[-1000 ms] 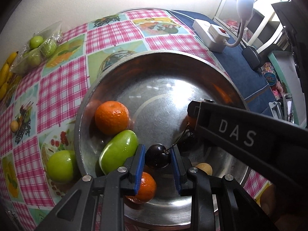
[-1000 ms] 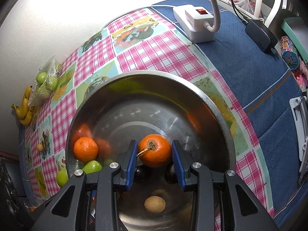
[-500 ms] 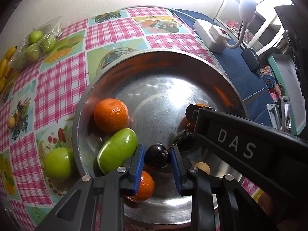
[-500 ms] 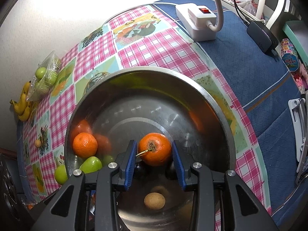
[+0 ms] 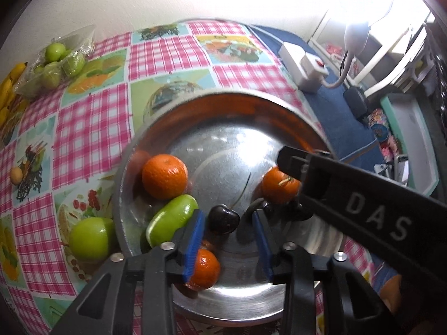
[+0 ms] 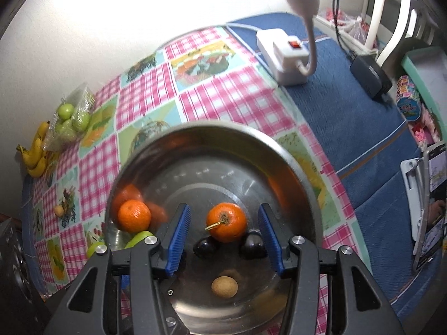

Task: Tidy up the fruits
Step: 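Open the right tool to drop the orange while the left tool releases the plum, then pull both open tools back from the tray toward the table fruits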

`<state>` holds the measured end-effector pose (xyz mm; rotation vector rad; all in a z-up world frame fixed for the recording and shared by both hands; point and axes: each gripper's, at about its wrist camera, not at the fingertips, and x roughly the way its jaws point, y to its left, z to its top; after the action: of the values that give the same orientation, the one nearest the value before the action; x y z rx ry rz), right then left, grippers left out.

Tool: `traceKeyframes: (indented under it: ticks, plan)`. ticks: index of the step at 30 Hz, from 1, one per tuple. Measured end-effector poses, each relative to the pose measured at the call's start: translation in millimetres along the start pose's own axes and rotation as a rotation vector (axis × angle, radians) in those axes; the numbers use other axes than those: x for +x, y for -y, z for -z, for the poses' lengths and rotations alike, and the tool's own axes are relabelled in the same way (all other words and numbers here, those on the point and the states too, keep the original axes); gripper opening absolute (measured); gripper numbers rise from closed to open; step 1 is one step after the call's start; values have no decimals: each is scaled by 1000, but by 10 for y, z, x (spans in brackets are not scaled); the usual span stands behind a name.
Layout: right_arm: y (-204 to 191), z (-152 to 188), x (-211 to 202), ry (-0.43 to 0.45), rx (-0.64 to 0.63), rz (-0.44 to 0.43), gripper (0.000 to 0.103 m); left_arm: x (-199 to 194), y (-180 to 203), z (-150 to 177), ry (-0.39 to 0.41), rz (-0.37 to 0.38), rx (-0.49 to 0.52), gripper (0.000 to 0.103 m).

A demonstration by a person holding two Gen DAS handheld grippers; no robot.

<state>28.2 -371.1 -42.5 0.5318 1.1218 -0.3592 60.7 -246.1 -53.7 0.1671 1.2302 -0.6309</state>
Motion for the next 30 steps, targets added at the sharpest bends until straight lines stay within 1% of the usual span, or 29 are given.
traceKeyframes:
  ticks: [1, 7, 10, 14, 20, 25, 30]
  plan:
    - [1, -5, -39, 10, 3, 0, 52, -36, -8, -9, 9, 2, -3, 49]
    - [-11, -21, -214, 51, 1, 5, 52, -209, -106, -40, 38, 6, -41, 50]
    - [-14, -14, -245, 56, 0, 8, 52, -267, -202, -51, 48, -10, -76, 52]
    - [-31, 8, -216, 43, -8, 14, 52, -285, -441, -55, 37, -19, -165, 52]
    - [-86, 24, -140, 18, -29, 21, 52, -338, -775, -11, 42, -60, -282, 52]
    - [-168, 42, -106, 8, -54, 21, 52, -355, -1001, 37, 38, -94, -354, 52]
    - [-283, 72, -102, 4, -86, 19, 52, -393, -1174, 71, 47, -104, -408, 52]
